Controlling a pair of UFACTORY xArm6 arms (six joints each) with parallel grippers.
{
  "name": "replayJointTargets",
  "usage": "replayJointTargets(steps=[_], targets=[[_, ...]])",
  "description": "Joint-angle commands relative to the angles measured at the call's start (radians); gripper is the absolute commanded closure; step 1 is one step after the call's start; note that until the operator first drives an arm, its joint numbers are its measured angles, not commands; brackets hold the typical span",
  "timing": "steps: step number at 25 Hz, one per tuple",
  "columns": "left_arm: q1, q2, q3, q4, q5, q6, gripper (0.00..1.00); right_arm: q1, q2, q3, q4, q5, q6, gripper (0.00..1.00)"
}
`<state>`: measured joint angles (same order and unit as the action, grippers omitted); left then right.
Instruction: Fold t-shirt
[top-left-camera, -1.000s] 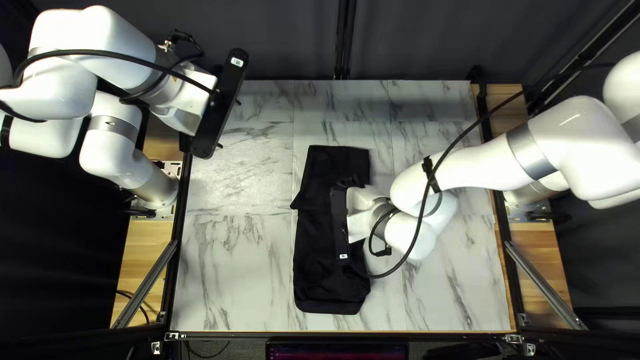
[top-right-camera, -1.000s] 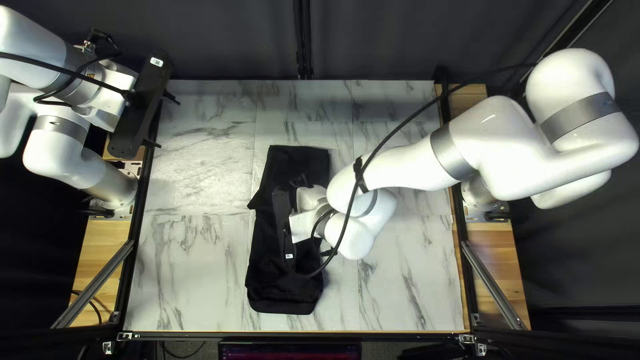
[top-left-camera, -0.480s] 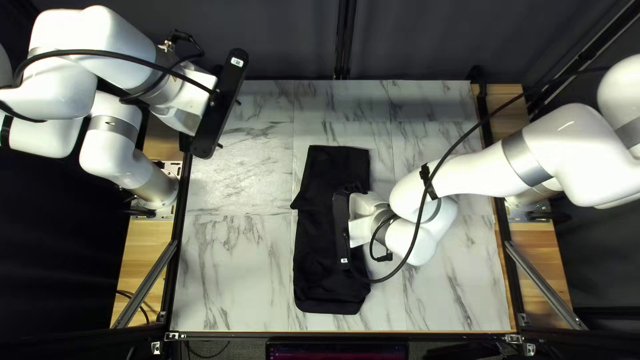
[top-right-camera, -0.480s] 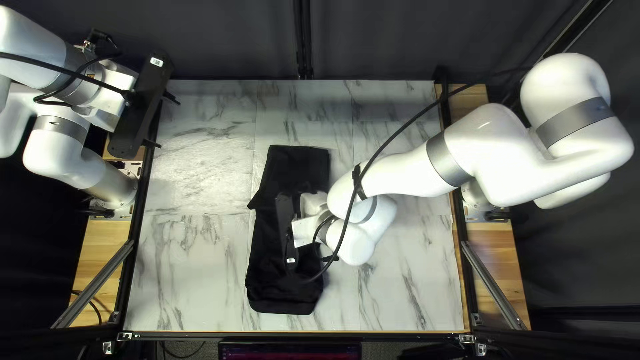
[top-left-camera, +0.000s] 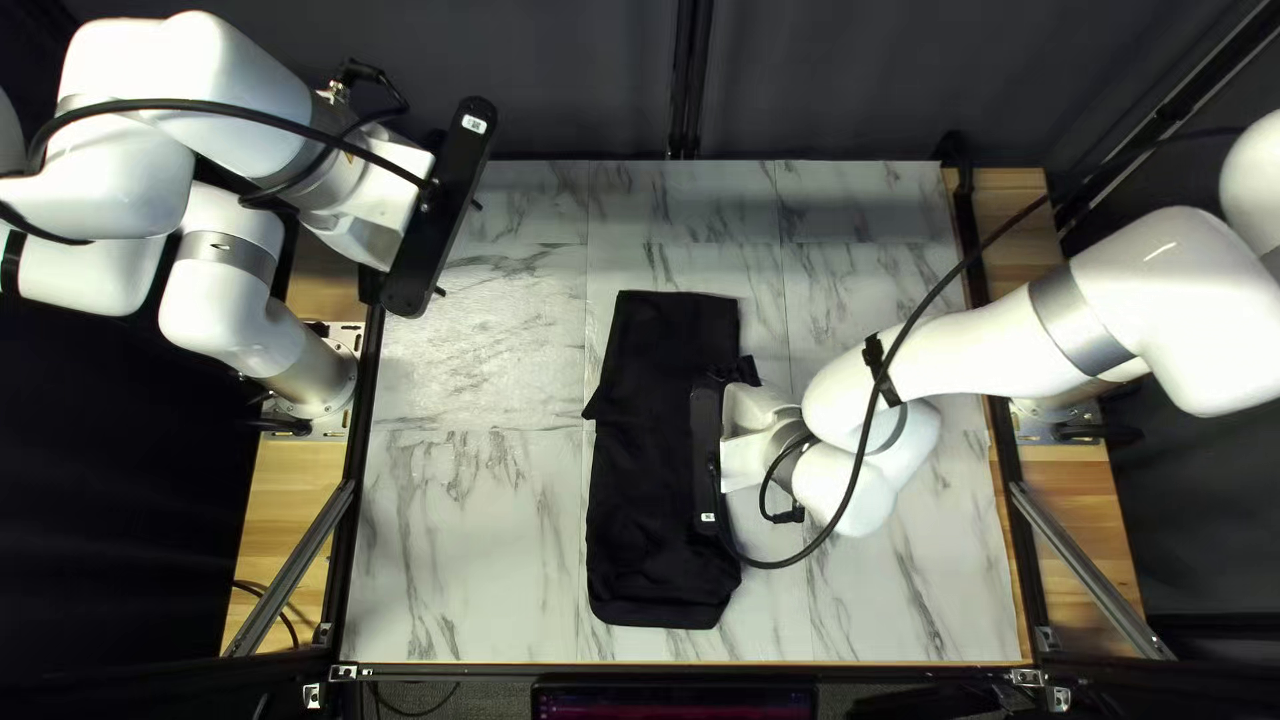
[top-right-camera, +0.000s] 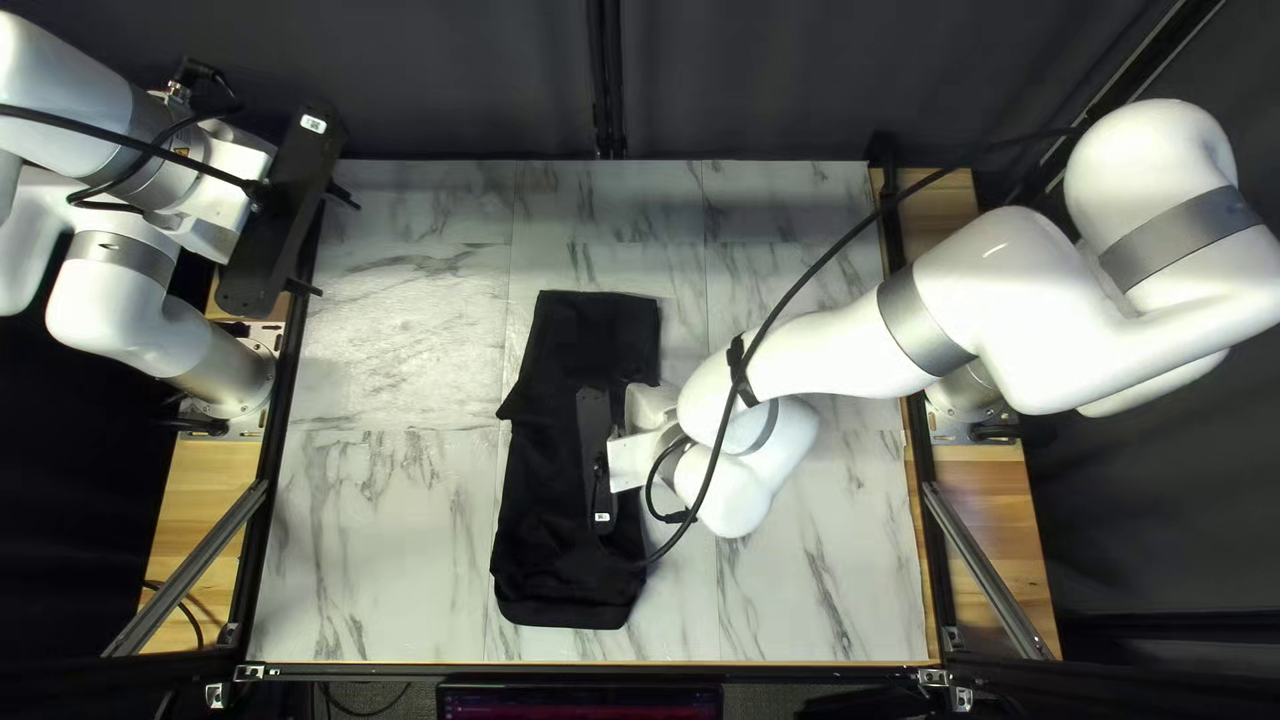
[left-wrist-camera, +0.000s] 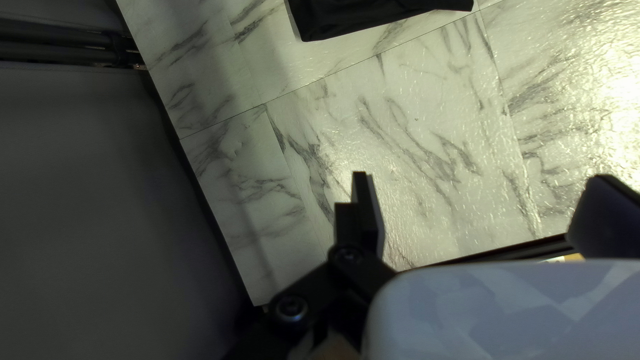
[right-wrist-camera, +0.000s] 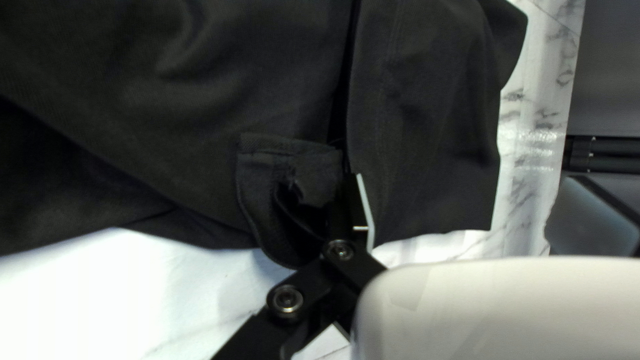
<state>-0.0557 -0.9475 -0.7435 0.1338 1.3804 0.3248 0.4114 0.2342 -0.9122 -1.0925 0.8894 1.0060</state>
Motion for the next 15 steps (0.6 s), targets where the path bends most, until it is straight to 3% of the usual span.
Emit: replayJointTargets(steps=[1,2,4,5,10,11,12,15], targets=[[0.000,0.000,0.000,0.000,0.000,0.000,0.00,0.008,0.004,-0.001,-0.005,0.011,0.007,0.00],[0.000,0.000,0.000,0.000,0.000,0.000,0.00,0.011,0.003,0.000,-0.004,0.015,0.009,0.00],[0.000,0.000,0.000,0.000,0.000,0.000,0.00,0.016,0.007,-0.006,-0.002,0.019,0.010,0.23],[0.000,0.000,0.000,0.000,0.000,0.000,0.00,0.017,0.012,-0.011,-0.002,0.020,0.010,0.29],[0.000,0.000,0.000,0.000,0.000,0.000,0.00,0.024,0.050,-0.025,-0.008,0.005,0.021,0.37],[0.000,0.000,0.000,0.000,0.000,0.000,0.00,0.023,0.049,-0.021,-0.008,0.002,0.023,0.95],[0.000,0.000,0.000,0.000,0.000,0.000,0.00,0.023,0.046,-0.019,-0.007,0.002,0.022,1.00],[0.000,0.000,0.000,0.000,0.000,0.000,0.00,0.027,0.036,-0.017,-0.001,0.012,0.015,1.00]])
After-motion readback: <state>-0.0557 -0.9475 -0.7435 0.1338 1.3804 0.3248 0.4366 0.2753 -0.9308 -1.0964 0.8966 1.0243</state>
